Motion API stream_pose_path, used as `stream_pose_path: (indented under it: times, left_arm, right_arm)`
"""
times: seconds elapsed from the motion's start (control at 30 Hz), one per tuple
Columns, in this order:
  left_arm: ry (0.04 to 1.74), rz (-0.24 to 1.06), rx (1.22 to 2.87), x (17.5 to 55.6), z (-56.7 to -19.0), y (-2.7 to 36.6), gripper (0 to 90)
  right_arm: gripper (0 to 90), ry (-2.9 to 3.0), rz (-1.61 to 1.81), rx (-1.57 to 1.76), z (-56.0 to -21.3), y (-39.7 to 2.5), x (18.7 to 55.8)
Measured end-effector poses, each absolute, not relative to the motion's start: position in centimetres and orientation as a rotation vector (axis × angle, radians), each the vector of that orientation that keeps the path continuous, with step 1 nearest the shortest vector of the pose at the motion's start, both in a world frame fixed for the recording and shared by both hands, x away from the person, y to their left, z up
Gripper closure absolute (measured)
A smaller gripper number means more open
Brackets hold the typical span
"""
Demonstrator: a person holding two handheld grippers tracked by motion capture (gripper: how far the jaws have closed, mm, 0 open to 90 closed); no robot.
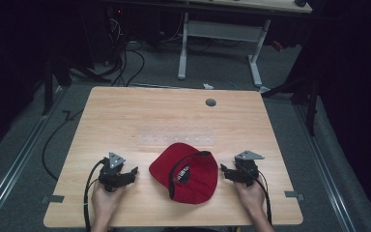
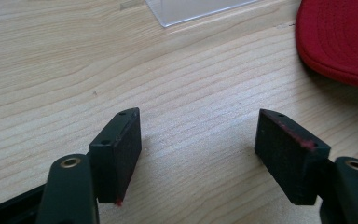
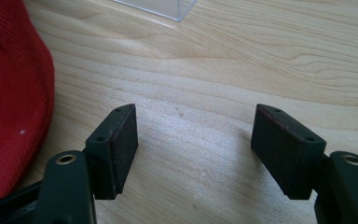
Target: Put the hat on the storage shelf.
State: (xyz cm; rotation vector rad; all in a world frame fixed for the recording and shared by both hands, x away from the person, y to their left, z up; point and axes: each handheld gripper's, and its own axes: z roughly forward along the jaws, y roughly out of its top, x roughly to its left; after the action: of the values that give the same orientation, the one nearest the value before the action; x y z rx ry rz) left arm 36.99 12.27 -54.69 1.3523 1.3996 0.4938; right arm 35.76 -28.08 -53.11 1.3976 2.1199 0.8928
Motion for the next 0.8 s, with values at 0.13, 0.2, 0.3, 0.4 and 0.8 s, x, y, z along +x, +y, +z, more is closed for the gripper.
stream_pose_path:
  times: [0.13,0.2,0.3,0.4,0.8]
  left_arm:
    - [1.400,0.493,1.355,36.96,-54.70,12.25,30.3]
    - [1.400,0.492,1.354,36.96,-54.70,12.23,29.7]
    - [1.399,0.492,1.354,36.96,-54.71,12.22,29.3]
    - [1.400,0.492,1.354,36.95,-54.70,12.22,29.2]
    - [1.399,0.491,1.358,36.93,-54.71,12.20,28.3]
  right_arm:
    - [31.8,2.120,0.893,1.398,-53.11,-28.08,35.75]
    - [31.9,2.120,0.893,1.397,-53.11,-28.09,35.76]
    - [31.9,2.120,0.893,1.398,-53.11,-28.09,35.76]
    - [32.1,2.121,0.893,1.397,-53.11,-28.08,35.75]
    - [38.6,2.103,0.897,1.409,-53.09,-28.28,35.72]
